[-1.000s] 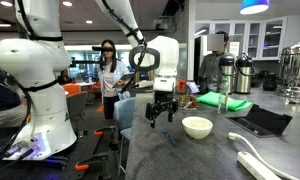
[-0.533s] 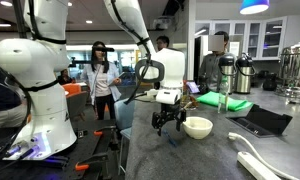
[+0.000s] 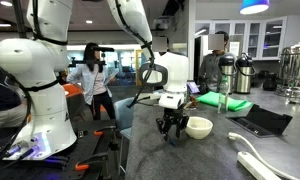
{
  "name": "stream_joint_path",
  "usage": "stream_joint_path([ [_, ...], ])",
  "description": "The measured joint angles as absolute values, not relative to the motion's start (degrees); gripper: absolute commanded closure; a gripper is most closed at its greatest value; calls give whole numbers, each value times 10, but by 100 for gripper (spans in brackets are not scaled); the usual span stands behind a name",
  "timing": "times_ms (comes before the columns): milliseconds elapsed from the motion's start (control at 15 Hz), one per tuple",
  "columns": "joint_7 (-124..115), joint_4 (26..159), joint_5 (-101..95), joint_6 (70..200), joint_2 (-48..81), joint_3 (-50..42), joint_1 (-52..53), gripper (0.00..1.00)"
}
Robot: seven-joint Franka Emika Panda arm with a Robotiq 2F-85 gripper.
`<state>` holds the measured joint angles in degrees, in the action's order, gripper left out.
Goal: Pick the pen and put it in the bowl
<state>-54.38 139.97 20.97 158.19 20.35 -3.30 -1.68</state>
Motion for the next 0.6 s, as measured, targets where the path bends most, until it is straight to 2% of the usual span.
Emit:
stream_joint_path([
  [267,-544,1397,211,1582,211,-37,-16,41],
  [333,-544,1397,211,1582,214,-38,-16,56],
  [400,-544,1397,211,1582,217,-39,-16,66],
  [533,-544,1394,211,1582,222,-41,-15,76],
  [600,-544,1391,211,1583,224,-43,-13,85],
])
